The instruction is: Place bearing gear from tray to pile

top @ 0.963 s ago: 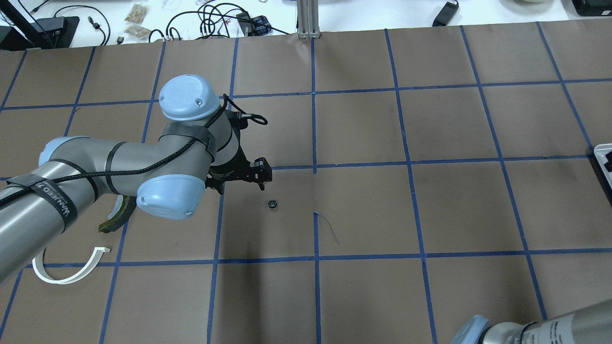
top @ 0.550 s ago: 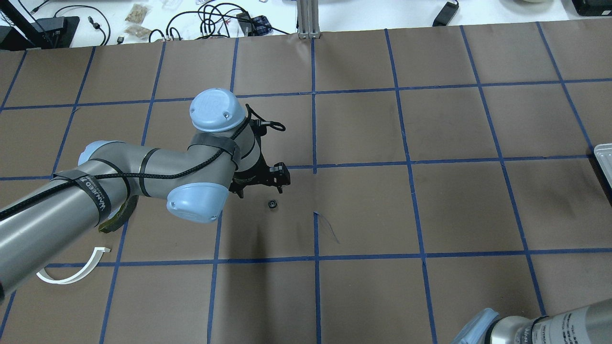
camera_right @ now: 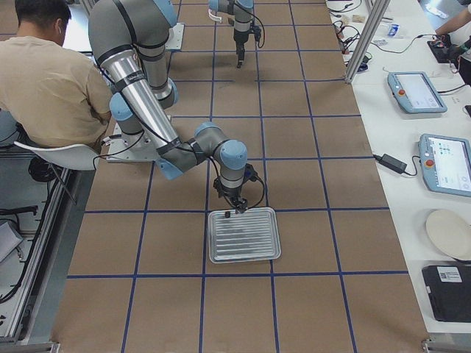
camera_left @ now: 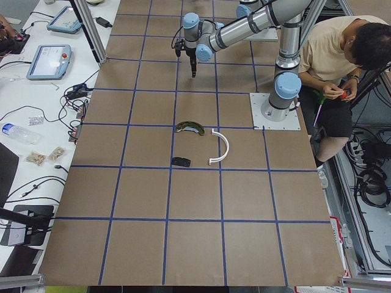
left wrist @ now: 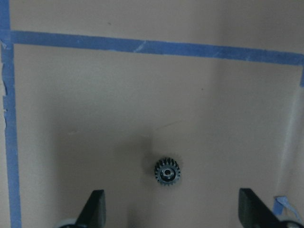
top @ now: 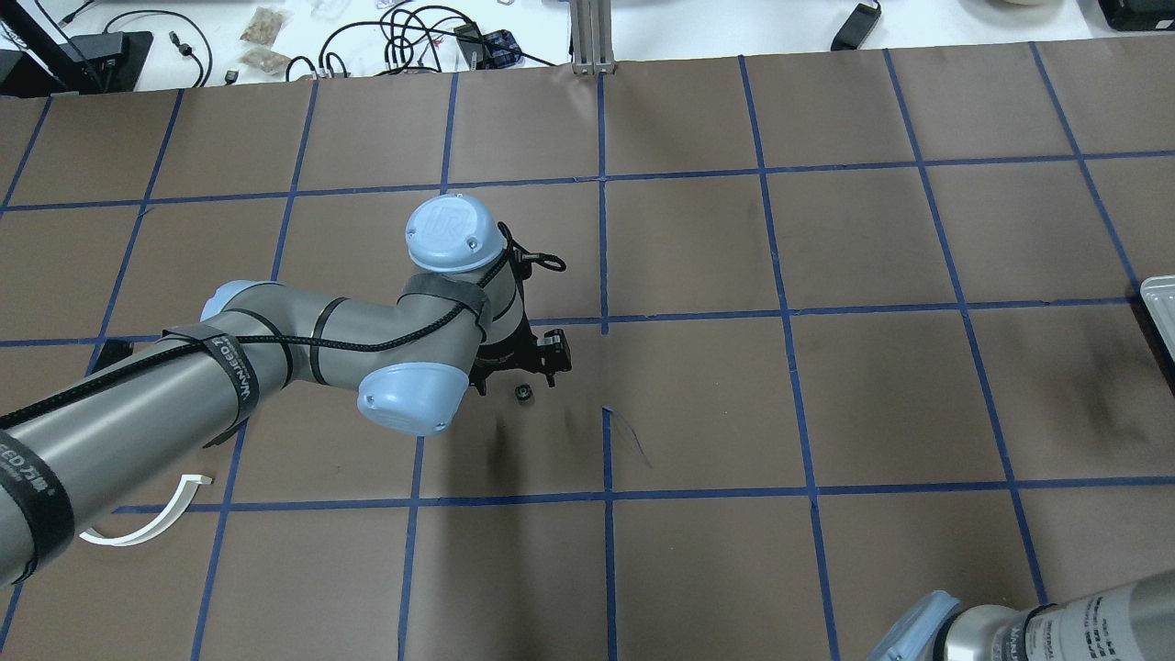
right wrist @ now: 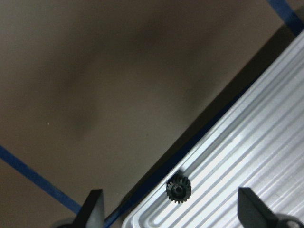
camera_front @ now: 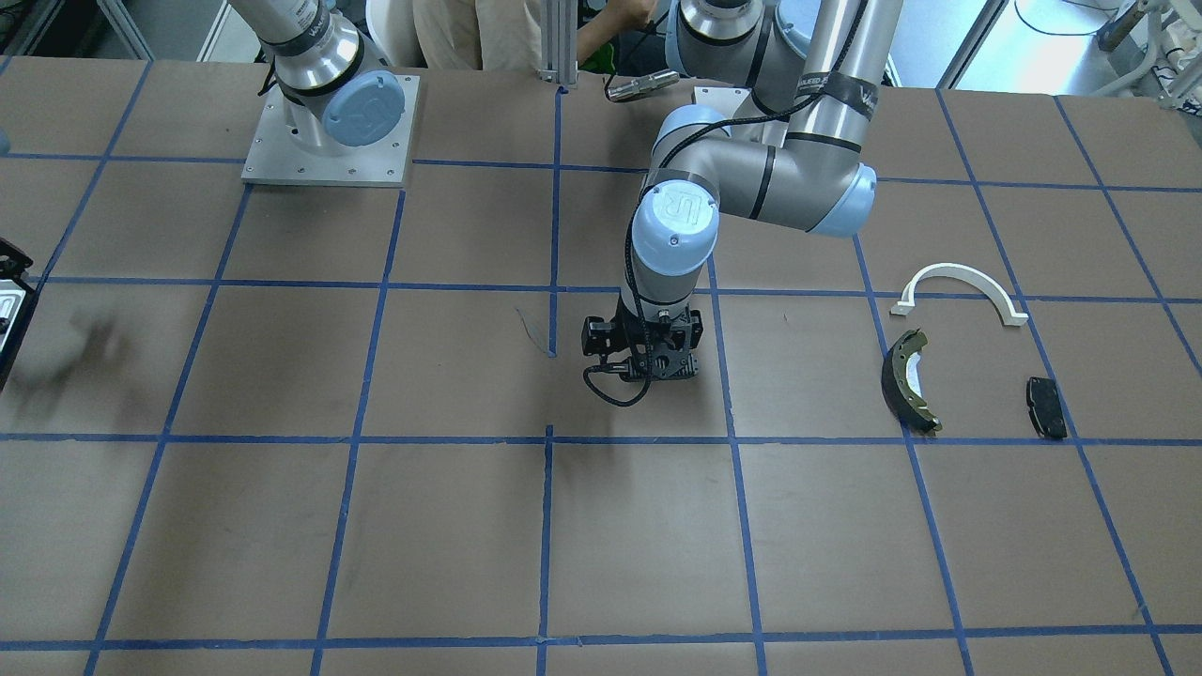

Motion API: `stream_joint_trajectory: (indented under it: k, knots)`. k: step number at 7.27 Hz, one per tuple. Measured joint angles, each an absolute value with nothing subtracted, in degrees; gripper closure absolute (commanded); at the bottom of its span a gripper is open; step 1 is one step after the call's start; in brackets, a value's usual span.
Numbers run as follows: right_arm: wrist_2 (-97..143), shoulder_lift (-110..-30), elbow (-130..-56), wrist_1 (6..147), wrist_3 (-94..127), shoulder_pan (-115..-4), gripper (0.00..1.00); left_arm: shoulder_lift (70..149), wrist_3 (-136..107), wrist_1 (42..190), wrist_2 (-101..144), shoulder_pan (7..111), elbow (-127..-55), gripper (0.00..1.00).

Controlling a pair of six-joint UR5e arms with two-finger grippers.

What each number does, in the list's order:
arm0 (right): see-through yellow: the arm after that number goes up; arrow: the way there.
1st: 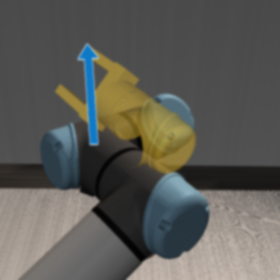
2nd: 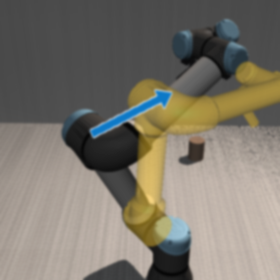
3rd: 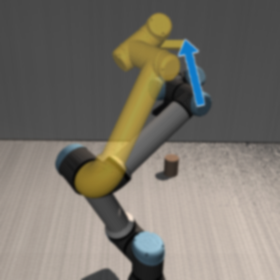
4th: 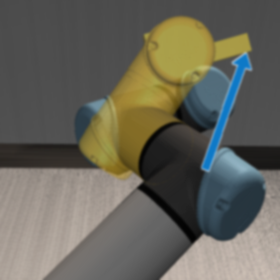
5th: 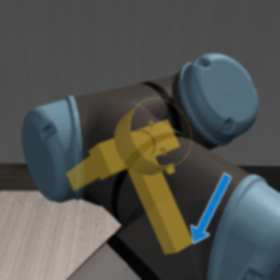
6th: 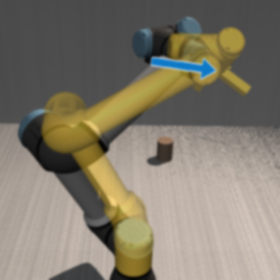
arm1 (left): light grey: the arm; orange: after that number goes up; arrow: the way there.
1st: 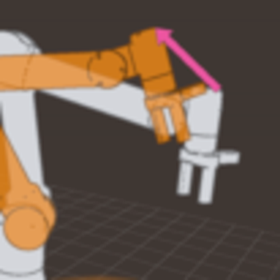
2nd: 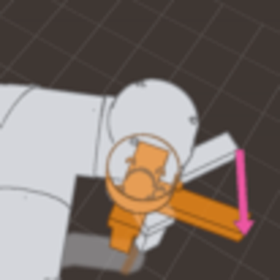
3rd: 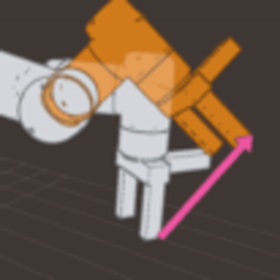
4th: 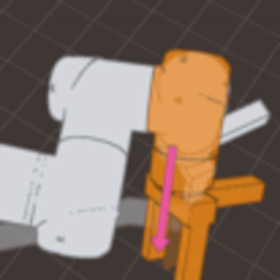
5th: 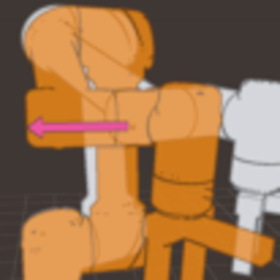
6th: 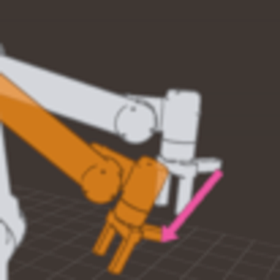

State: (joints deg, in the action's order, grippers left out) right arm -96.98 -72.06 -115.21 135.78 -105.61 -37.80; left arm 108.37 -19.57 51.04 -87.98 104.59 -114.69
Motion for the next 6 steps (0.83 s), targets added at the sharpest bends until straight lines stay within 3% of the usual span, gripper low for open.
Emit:
stream_joint_trajectory:
  k: [2, 3, 4, 5, 6]
  knots:
    - [-97.4, -70.1, -115.1, 138.9, -116.5, -37.7, 0.01, 109.6, -19.8, 50.2, -88.3, 104.7, -114.7, 0.24]
    - [-97.3, -69.5, -114.9, 139.6, -119.8, -37.6, 0.1, 110.3, -19.8, 49.1, -88.3, 104.7, -114.6, 0.28]
    - [-97.1, -69.1, -114.8, 139.8, -122.6, -37.5, 0.13, 110.8, -19.8, 48.4, -88.3, 104.7, -114.7, 0.4]
    - [-97.0, -68.6, -114.6, 139.9, -124.9, -37.3, 0.12, 111.1, -19.6, 48.1, -88.3, 104.7, -114.7, 0.58]
    - [-97.1, -68.3, -114.5, 140.0, -126.7, -36.9, 0.14, 111.3, -19.3, 48.0, -88.3, 104.8, -114.7, 0.92]
